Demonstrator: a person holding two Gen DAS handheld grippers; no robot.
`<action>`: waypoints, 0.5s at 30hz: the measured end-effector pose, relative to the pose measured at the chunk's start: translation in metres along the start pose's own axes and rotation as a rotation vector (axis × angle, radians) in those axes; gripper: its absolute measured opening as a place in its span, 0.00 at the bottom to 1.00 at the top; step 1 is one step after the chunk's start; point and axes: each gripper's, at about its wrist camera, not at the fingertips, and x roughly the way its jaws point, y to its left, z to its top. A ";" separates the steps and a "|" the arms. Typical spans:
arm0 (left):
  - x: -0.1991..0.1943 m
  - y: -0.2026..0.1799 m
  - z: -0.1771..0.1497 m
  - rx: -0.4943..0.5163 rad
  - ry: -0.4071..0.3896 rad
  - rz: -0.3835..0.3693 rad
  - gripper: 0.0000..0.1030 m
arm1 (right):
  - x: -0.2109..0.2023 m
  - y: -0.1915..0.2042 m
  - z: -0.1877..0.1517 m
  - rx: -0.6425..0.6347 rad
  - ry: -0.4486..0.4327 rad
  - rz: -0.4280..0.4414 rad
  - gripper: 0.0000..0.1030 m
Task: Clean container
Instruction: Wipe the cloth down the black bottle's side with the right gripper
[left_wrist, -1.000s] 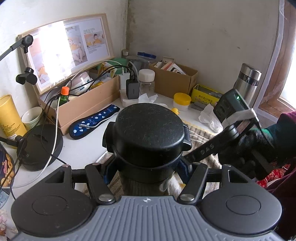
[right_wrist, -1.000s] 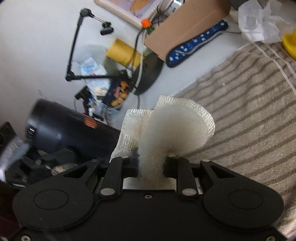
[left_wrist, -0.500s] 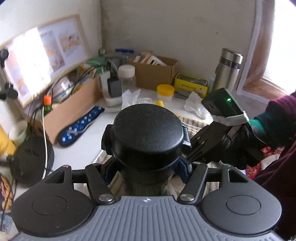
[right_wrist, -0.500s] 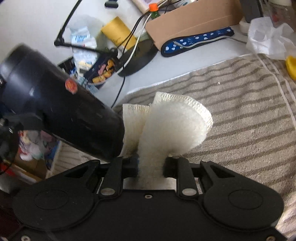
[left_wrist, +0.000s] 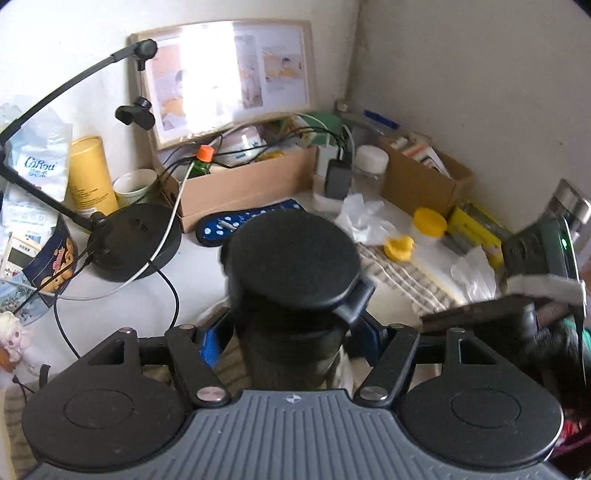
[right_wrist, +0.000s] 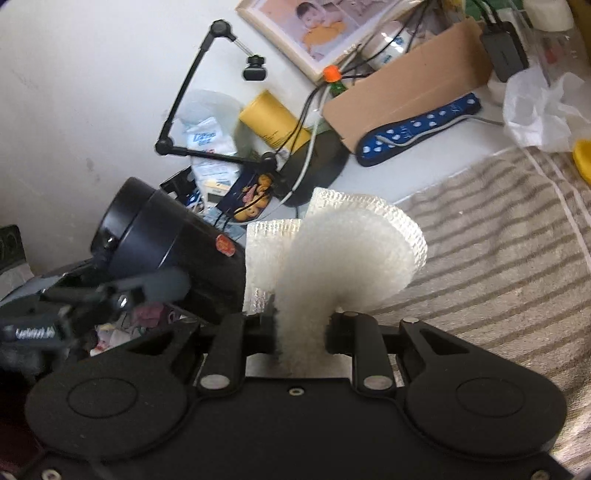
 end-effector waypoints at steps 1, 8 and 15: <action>0.000 0.001 0.000 0.006 -0.007 0.007 0.64 | 0.000 0.001 -0.001 -0.003 0.005 0.005 0.19; 0.002 0.015 0.001 0.195 -0.027 -0.145 0.62 | -0.009 -0.004 0.000 0.026 -0.016 0.060 0.19; 0.005 0.018 0.006 0.278 0.001 -0.223 0.62 | -0.037 -0.004 0.017 0.087 -0.119 0.183 0.19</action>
